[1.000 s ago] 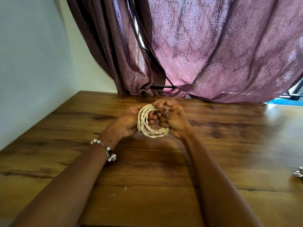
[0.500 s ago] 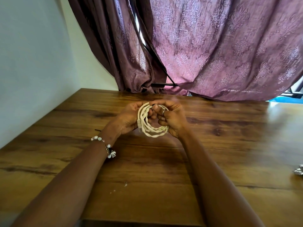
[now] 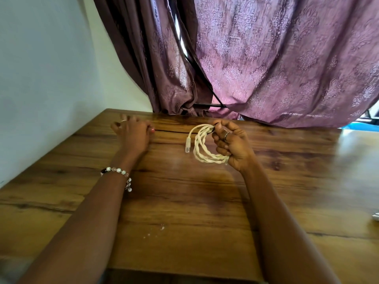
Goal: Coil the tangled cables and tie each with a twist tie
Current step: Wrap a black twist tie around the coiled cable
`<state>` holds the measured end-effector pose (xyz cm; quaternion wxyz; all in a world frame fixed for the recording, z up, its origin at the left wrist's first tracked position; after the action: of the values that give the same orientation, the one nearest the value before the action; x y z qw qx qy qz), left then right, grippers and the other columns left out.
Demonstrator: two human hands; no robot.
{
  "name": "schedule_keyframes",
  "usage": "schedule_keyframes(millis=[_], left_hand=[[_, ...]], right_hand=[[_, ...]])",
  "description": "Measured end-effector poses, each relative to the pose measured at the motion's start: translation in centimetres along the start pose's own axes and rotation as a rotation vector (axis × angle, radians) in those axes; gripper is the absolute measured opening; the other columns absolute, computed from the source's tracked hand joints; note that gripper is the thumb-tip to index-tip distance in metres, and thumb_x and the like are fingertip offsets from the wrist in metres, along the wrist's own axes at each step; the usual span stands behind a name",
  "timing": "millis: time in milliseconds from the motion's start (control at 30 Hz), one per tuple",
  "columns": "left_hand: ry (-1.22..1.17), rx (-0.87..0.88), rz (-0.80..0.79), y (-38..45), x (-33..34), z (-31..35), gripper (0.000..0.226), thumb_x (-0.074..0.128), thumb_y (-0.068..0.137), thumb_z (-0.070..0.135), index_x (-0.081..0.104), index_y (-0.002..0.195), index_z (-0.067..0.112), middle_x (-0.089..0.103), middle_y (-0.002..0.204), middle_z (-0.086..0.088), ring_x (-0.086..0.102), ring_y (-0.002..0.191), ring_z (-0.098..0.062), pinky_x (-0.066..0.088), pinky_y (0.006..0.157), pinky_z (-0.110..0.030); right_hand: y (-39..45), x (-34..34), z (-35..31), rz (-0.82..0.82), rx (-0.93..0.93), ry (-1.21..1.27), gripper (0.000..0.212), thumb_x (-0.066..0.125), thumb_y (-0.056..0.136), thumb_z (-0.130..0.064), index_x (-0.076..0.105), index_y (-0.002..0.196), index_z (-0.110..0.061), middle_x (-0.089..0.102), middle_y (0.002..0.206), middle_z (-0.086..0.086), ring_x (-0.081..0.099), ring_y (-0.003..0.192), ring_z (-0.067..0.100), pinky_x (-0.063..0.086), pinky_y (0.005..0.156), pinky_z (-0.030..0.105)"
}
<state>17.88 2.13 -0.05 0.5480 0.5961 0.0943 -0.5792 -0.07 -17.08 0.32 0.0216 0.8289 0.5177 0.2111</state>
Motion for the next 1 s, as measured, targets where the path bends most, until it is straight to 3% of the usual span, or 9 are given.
schedule_keyframes(millis=[133,233,300,400,533,633,833,900,1000], left_hand=[[-0.076,-0.186,0.267,0.0,-0.8,1.4,0.005,0.067,0.081,0.034,0.07,0.08,0.029,0.041,0.119,-0.006,0.034,0.114,-0.031,0.028,0.093,-0.046],[-0.221,-0.342,0.237,0.4,0.0,1.5,0.007,0.065,0.084,0.035,0.069,0.085,0.03,0.043,0.122,-0.01,0.037,0.116,-0.034,0.035,0.094,-0.046],[-0.58,-0.454,0.195,0.5,0.5,1.6,0.005,0.066,0.084,0.032,0.069,0.085,0.028,0.055,0.116,-0.007,0.046,0.115,-0.03,0.042,0.098,-0.047],[-1.292,-0.696,0.073,-0.2,0.1,2.4,0.01,0.063,0.089,0.016,0.062,0.081,0.022,0.064,0.092,0.002,0.064,0.093,-0.021,0.056,0.084,-0.042],[-1.813,-0.75,-0.048,-0.4,-0.9,3.3,0.004,0.057,0.089,-0.001,0.06,0.087,-0.001,0.068,0.086,-0.017,0.071,0.083,-0.027,0.057,0.083,-0.041],[-1.966,-0.732,-0.002,-0.4,-1.6,3.6,0.006,0.057,0.087,-0.007,0.061,0.091,-0.004,0.071,0.079,-0.017,0.072,0.077,-0.028,0.059,0.077,-0.041],[-2.158,-0.609,0.036,-0.4,-1.7,3.6,0.061,0.066,0.078,-0.006,0.042,0.128,0.019,0.071,0.083,-0.019,0.07,0.069,-0.022,0.059,0.067,-0.036],[-2.137,-0.575,-0.048,-0.5,-1.8,4.1,0.051,0.067,0.08,-0.001,0.047,0.125,0.011,0.072,0.08,-0.013,0.067,0.064,-0.016,0.057,0.061,-0.029],[-1.901,-0.533,-0.204,-1.1,-2.0,5.2,0.015,0.066,0.083,0.002,0.065,0.098,0.003,0.072,0.074,-0.007,0.063,0.059,-0.01,0.056,0.055,-0.023]], right_hand=[[-0.2,-0.4,-0.3,-0.07,0.05,0.02,0.013,0.052,0.093,-0.012,0.065,0.094,-0.012,0.043,0.058,0.002,0.023,0.035,0.001,0.016,0.034,0.011],[-0.5,-0.4,-0.3,-0.141,0.112,0.015,0.013,0.053,0.091,-0.014,0.066,0.09,-0.013,0.041,0.058,0.002,0.022,0.037,0.001,0.016,0.034,0.01],[-0.6,-0.5,-0.1,-0.17,0.143,-0.012,0.012,0.054,0.091,-0.015,0.066,0.09,-0.013,0.04,0.058,0.001,0.021,0.037,0.002,0.016,0.034,0.01],[-0.8,-0.6,0.1,-0.204,0.173,-0.045,0.011,0.055,0.09,-0.015,0.065,0.091,-0.011,0.04,0.058,0.002,0.022,0.037,0.001,0.016,0.035,0.009],[-0.9,-0.4,0.3,-0.218,0.218,-0.075,0.01,0.052,0.093,-0.012,0.061,0.094,-0.008,0.041,0.058,0.003,0.023,0.036,0.001,0.016,0.035,0.01],[-0.9,-0.4,0.4,-0.218,0.236,-0.075,0.011,0.051,0.094,-0.011,0.062,0.094,-0.007,0.043,0.061,0.005,0.024,0.036,0.001,0.018,0.034,0.01],[-0.9,0.2,0.6,-0.251,0.252,-0.093,0.014,0.054,0.091,-0.015,0.065,0.097,-0.008,0.047,0.064,0.007,0.024,0.037,0.002,0.016,0.036,0.011],[-1.0,0.6,0.7,-0.256,0.237,-0.109,0.015,0.052,0.094,-0.014,0.064,0.099,-0.007,0.048,0.063,0.008,0.023,0.036,0.002,0.017,0.036,0.011],[-1.2,1.1,0.5,-0.288,0.188,-0.137,0.017,0.051,0.095,-0.015,0.064,0.099,-0.007,0.049,0.063,0.009,0.023,0.035,0.003,0.018,0.036,0.011]])
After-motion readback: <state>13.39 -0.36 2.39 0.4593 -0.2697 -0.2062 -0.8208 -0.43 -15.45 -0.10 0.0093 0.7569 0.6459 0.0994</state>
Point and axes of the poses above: each hand's wrist, its own y-axis towards the middle knuckle, its own x-axis out of the palm, z = x × y, the point moved 1 cm from there along y, towards the middle knuckle
